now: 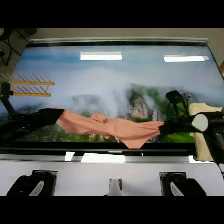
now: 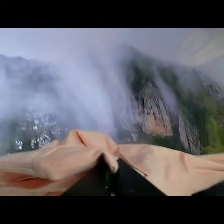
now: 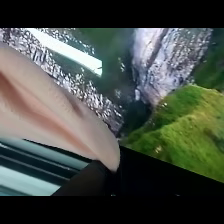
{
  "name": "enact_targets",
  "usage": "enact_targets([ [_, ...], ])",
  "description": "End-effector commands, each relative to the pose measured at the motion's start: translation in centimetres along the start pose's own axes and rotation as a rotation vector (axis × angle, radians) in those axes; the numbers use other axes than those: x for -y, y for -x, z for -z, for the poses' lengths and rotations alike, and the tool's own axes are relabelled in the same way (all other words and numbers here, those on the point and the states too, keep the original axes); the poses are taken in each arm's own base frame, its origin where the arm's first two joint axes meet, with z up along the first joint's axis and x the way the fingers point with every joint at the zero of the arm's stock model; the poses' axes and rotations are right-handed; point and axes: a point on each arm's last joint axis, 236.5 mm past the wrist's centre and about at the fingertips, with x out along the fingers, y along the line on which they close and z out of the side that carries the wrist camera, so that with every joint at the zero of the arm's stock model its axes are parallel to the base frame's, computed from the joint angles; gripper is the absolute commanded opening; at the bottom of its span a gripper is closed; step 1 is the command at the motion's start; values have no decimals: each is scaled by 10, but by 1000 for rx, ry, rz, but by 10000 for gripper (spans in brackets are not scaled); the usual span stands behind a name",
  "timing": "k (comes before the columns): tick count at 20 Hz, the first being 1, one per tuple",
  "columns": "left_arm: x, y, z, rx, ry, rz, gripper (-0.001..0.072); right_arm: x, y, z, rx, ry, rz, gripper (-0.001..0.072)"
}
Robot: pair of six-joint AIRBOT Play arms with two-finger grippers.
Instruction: Fold the shirts.
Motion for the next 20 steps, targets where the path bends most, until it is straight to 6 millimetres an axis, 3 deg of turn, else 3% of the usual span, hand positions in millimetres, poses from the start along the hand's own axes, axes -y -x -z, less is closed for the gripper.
enact_targets([
  [1,8,-22,34,-34,37,62,35,3,-50,-23,130,-225,-10,26],
  [3,13,-23,27,-3,27,73,35,7,-58,-45,197,-319,-17,28],
  [4,12,-23,24,13,25,69,35,6,-62,-51,218,-361,-33,95],
  [5,10,-23,19,34,17,61,35,4,-65,-59,244,-389,-55,287],
  [6,9,-23,15,49,18,59,35,3,-61,-67,267,-387,-64,433],
  [8,7,-22,10,69,22,54,35,1,-41,-78,258,-246,-60,490],
  [9,6,-22,10,67,24,51,35,-1,-29,-78,224,-163,-62,555],
  [11,4,-22,11,66,14,44,35,-9,-10,-69,148,-33,-114,609],
  [14,3,-22,11,66,8,40,35,-3,-11,-15,-6,-90,-283,610],
  [16,3,-22,11,66,8,40,36,-4,-14,41,-149,-197,-405,615],
  [17,3,-22,11,66,8,40,35,-14,-17,68,-218,-274,-475,673],
  [20,3,-22,11,66,9,40,35,-65,-40,116,-321,-372,-640,691],
])
